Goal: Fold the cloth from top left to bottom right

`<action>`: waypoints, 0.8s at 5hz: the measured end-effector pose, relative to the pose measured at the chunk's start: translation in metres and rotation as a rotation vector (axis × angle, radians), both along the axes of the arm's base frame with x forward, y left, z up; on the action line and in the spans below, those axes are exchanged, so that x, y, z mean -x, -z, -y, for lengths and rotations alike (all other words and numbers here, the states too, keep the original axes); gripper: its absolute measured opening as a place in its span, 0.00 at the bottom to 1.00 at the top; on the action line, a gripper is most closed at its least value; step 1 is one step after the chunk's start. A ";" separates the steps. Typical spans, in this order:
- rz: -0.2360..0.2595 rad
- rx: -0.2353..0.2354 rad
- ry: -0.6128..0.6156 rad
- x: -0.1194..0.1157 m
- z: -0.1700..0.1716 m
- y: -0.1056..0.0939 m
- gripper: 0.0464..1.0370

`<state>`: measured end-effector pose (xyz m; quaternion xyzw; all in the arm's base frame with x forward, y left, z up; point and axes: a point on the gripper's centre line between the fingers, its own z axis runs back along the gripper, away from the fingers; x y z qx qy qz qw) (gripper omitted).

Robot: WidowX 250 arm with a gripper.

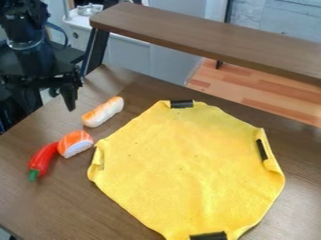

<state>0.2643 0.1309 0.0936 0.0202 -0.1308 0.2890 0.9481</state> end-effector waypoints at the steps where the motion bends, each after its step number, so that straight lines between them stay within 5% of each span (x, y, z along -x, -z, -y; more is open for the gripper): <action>1: -0.024 0.014 0.005 0.001 0.001 0.008 0.96; 2: -0.021 0.022 0.179 -0.024 0.011 0.013 0.96; 3: 0.059 0.070 0.354 -0.058 0.022 0.023 0.96; 4: 0.148 -0.009 0.510 -0.093 0.025 0.030 0.96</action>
